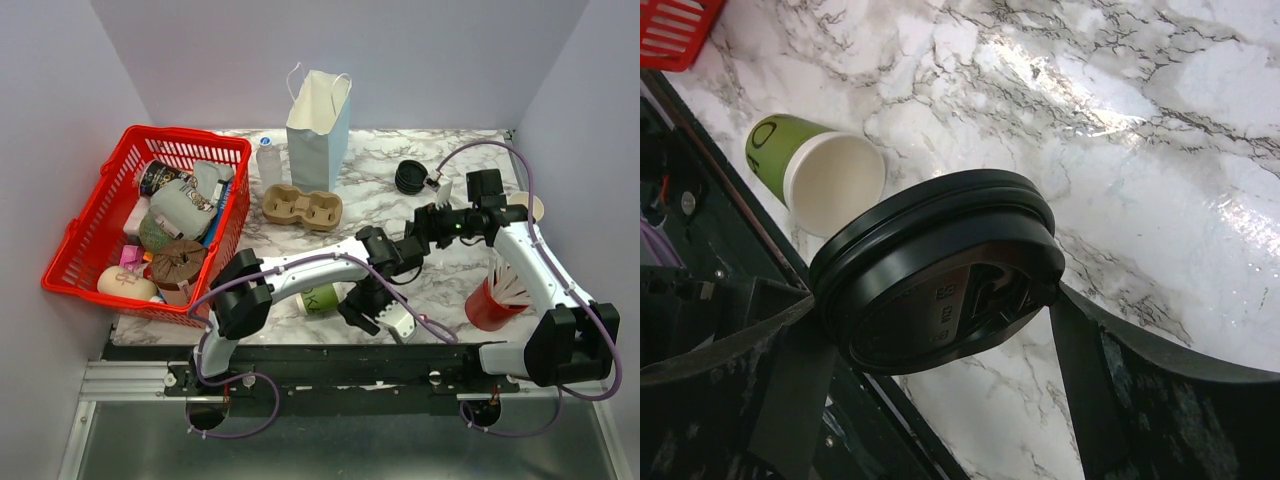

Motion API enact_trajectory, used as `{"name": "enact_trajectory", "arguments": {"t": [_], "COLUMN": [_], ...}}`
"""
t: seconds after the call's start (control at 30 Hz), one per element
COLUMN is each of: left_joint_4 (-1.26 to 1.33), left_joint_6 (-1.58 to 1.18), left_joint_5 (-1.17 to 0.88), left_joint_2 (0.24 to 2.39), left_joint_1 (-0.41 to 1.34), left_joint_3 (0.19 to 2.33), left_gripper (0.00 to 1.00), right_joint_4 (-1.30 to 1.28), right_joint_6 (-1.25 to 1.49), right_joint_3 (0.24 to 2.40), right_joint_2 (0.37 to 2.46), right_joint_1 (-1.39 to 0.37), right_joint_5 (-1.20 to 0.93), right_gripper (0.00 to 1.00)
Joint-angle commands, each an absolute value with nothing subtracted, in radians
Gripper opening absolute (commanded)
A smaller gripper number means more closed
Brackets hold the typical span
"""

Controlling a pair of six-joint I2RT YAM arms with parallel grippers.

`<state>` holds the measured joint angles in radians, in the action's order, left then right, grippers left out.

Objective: Pack the takeout coffee

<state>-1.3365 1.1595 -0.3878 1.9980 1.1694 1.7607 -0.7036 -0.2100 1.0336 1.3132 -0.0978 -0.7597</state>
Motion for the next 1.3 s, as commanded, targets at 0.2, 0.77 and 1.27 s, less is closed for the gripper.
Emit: {"name": "enact_trajectory", "arguments": {"t": [0.2, 0.77, 1.27], "left_joint_4": [-1.405, -1.514, -1.008], "left_joint_6": [1.037, 1.022, 0.773], "left_joint_5": [-0.169, -0.103, -0.546], "left_joint_2": [2.055, 2.168, 1.778], "left_joint_1": [1.083, 0.976, 0.971], "left_joint_3": [1.722, 1.776, 1.665], "left_gripper": [0.71, 0.1, 0.03], "right_joint_4": [-0.675, -0.658, -0.827], "right_joint_6": [-0.203, -0.181, -0.362], "right_joint_3": [1.065, 1.084, 1.17], "right_joint_2": [1.342, 1.408, 1.356], "right_joint_1": [-0.094, -0.094, -0.094], "right_joint_5": [-0.753, -0.767, -0.643], "right_gripper": [0.88, 0.88, 0.86]}}
